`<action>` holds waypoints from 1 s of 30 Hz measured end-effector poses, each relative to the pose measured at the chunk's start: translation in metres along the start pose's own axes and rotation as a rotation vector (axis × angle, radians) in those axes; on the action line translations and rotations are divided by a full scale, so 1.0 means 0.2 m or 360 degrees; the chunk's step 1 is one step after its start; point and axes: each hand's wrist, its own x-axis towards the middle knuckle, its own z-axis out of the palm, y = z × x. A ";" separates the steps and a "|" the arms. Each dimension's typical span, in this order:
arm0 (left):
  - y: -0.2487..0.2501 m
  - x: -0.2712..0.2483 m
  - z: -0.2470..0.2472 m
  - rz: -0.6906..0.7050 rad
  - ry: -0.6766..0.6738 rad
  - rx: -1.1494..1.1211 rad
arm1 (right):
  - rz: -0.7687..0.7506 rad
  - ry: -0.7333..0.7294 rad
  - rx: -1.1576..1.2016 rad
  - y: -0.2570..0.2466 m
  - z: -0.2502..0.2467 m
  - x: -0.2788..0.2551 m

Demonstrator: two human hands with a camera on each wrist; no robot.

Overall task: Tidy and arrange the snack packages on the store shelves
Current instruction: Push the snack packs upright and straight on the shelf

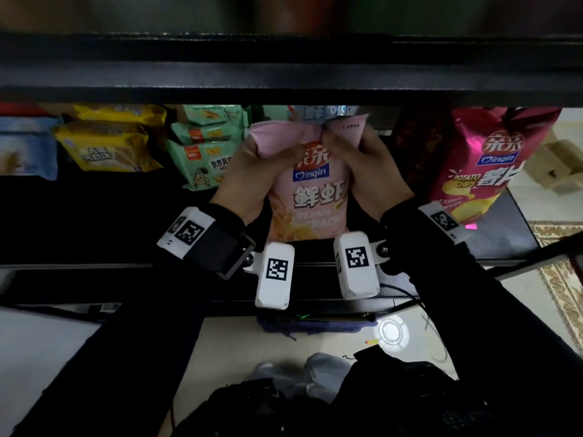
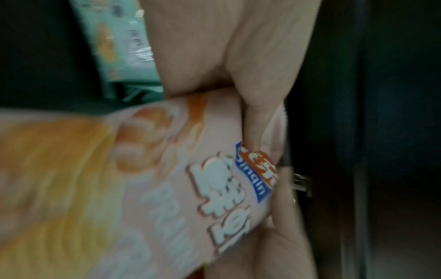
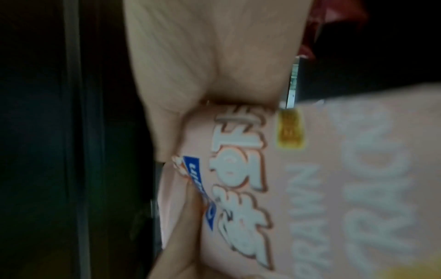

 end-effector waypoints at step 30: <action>-0.03 -0.02 -0.04 -0.0415 0.0003 0.0188 | 0.0514 -0.0180 -0.0135 0.10 0.01 -0.05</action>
